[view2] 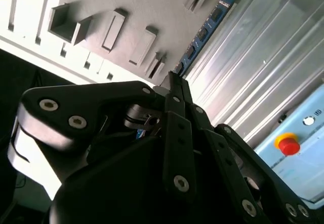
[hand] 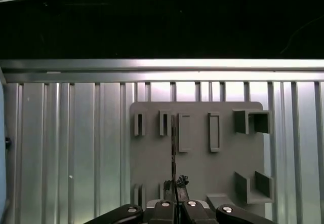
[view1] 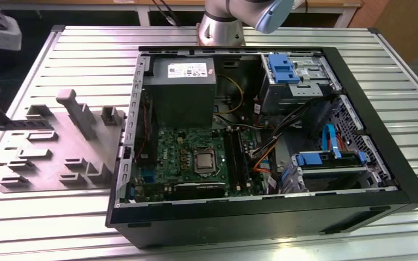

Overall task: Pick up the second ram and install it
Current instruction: 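Pick up the second ram and move it above second insertion slot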

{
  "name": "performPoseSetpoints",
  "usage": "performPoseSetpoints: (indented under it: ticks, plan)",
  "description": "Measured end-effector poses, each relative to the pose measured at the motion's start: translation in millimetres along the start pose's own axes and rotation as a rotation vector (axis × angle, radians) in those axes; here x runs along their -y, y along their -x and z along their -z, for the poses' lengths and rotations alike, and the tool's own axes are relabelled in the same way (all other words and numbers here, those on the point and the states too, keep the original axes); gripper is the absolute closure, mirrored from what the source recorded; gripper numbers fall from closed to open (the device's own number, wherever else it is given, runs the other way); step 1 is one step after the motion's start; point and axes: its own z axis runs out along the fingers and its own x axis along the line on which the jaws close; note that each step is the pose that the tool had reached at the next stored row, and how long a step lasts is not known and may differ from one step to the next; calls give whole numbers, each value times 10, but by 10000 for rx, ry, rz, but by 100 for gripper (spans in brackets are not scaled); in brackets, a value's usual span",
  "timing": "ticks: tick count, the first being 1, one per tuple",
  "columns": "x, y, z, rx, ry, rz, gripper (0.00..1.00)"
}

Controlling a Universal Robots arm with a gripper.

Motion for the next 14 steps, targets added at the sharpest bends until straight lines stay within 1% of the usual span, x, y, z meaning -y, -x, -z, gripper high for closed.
performPoseSetpoints:
  ticks: [14]
  plan:
    - [-26,28,624,0,-15,-1,89]
